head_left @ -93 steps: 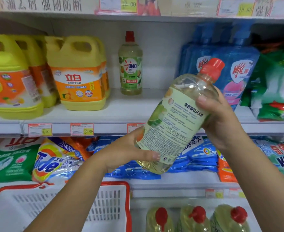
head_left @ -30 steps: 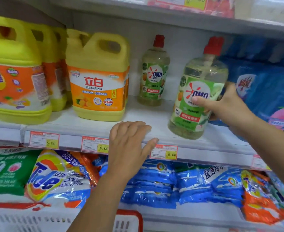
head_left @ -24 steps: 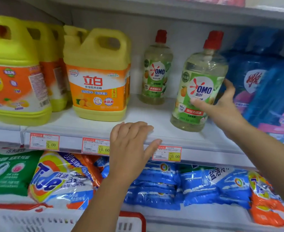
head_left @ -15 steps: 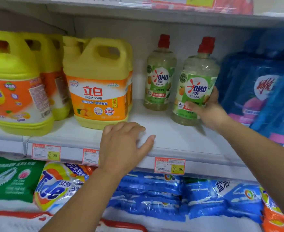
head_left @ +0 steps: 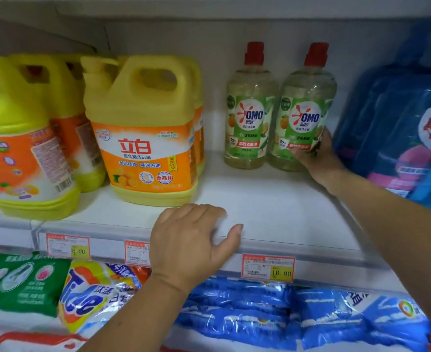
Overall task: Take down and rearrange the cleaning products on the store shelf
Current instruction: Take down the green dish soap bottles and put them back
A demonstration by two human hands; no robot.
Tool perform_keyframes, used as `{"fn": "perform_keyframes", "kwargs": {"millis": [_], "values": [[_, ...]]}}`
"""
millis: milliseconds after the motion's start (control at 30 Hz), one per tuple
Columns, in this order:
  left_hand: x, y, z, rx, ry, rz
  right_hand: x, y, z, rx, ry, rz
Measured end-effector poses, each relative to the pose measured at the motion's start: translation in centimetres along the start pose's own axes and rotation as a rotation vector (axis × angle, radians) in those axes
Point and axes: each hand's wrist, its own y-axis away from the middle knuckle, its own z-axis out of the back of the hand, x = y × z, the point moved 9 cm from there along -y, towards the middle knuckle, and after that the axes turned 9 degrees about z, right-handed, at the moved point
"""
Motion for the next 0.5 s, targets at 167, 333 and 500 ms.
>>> {"fn": "perform_keyframes", "kwargs": {"millis": [167,333,500], "values": [[0.2,0.0,-0.2,0.022,0.015,0.011,2.8,1.7,1.4,-0.226,0.333,0.070],[0.1,-0.1,0.1,0.008,0.018,0.016,6.5,2.8,-4.6,0.024,0.177,0.128],[0.2,-0.1,0.2,0.003,0.031,0.032,7.1,2.1,-7.7,-0.035,0.040,0.080]]}}
